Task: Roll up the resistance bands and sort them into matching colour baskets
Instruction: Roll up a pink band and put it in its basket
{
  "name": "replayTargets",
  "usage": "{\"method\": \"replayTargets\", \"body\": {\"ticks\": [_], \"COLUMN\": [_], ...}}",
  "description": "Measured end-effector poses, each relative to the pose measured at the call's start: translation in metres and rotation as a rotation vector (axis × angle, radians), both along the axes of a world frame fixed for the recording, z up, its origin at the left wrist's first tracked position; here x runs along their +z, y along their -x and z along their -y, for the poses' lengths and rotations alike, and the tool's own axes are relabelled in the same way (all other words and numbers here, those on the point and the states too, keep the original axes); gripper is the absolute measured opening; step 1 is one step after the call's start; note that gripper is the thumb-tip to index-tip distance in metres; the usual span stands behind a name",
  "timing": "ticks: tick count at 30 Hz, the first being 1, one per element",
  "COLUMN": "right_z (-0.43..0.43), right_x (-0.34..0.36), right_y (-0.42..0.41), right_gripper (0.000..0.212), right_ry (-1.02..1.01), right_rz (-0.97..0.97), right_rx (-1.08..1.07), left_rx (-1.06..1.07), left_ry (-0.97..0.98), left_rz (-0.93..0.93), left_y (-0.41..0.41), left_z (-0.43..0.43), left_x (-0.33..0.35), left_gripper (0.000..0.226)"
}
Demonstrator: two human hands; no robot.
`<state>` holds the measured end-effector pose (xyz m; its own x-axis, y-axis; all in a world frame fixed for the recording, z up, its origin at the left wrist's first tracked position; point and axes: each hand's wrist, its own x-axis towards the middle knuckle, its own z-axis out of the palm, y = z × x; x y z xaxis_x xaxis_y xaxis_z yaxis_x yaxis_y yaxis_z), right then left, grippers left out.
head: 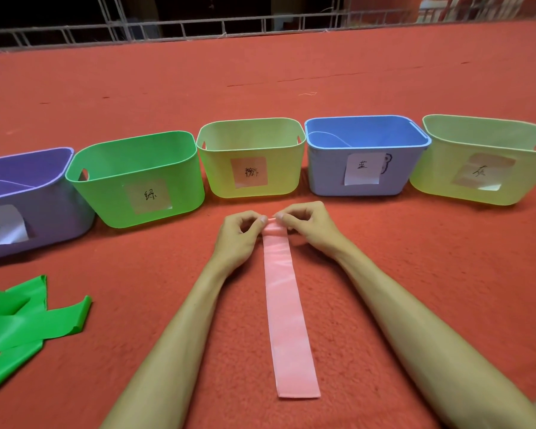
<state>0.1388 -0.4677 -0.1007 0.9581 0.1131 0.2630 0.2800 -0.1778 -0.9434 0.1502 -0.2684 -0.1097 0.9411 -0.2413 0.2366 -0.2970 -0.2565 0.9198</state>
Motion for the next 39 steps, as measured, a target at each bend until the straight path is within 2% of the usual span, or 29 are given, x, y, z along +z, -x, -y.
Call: {"method": "replayTargets", "body": {"ticks": [3,11,17,31,36,39], "right_z": [-0.001,0.003,0.002,0.0,0.001,0.002], "right_x": [0.0,-0.006,-0.007,-0.004,-0.002,-0.003], "right_y": [0.0,0.0,0.002,0.006,0.006,0.006], "right_gripper": [0.024,0.005,0.005,0.011,0.009,0.011], "right_ry": [0.007,0.018,-0.012,-0.016,-0.055,-0.088], "right_rz": [-0.015,-0.004,0.036,-0.068,-0.029,-0.011], "right_rx": [-0.01,0.003,0.016,0.036,0.034,0.034], "left_rx": [-0.01,-0.043,-0.034,-0.062,-0.074,-0.078], "left_ry": [0.018,0.03,0.072,0.097,0.162,0.129], "left_rz": [-0.001,0.044,-0.055,-0.014,-0.092,-0.117], "left_y": [0.001,0.003,0.006,0.009,0.01,0.01], "left_z": [0.0,0.0,0.0,-0.004,-0.004,-0.003], "left_x": [0.0,0.001,0.003,0.007,0.011,0.011], "left_gripper": [0.018,0.012,0.012,0.006,0.006,0.013]}}
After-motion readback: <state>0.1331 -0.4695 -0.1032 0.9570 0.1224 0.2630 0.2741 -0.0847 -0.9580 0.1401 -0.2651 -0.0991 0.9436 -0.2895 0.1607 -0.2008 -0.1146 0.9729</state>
